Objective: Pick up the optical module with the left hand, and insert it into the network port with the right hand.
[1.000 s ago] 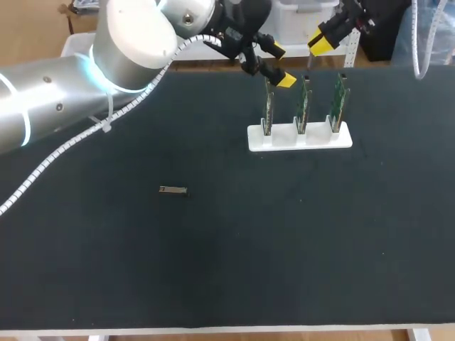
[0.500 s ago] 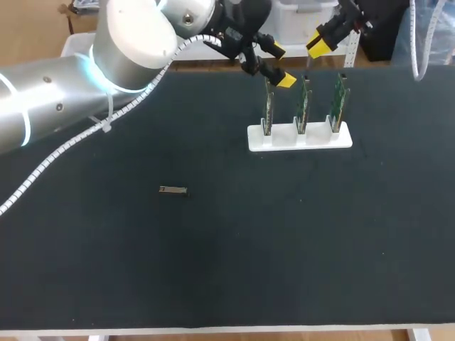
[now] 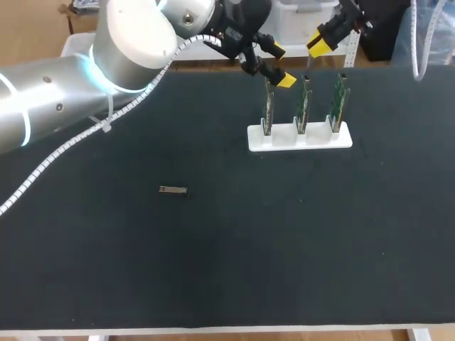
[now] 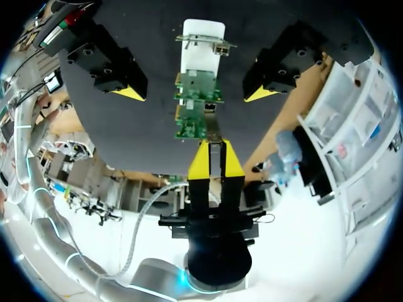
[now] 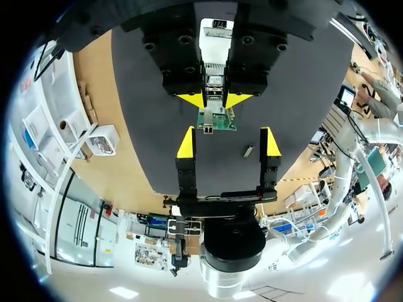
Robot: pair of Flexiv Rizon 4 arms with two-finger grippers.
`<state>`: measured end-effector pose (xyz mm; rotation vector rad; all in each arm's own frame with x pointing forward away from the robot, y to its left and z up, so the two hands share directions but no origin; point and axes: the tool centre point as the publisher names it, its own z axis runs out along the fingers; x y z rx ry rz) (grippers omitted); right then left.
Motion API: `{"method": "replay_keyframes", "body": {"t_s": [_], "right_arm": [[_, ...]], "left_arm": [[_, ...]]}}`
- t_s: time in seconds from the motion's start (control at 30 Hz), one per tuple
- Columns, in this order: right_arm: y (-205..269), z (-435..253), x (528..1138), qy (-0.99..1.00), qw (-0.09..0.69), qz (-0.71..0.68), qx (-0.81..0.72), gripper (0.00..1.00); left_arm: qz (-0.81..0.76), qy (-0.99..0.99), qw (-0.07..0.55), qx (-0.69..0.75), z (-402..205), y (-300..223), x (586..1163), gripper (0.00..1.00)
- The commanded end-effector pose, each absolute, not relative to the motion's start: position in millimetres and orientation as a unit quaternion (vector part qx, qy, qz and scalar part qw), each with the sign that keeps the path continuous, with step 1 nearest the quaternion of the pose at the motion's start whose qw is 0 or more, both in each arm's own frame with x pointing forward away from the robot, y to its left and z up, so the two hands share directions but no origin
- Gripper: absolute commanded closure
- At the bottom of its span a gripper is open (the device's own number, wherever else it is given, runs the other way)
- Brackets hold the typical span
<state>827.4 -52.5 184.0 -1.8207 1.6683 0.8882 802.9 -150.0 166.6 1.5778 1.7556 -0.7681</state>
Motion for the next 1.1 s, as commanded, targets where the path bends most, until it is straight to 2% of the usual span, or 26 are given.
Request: {"method": "replay_keyframes", "body": {"t_s": [0.03,1.1], "right_arm": [[-52.8,183.9,836.4,0.565,0.160,0.408,-0.699,1.00],[-50.4,179.6,840.8,0.567,0.158,0.412,-0.695,1.00]], "left_arm": [[-0.292,0.670,0.321,0.602,167.3,-150.8,804.3,0.00],[-0.292,0.670,0.321,0.602,167.3,-150.8,804.3,0.00]]}}
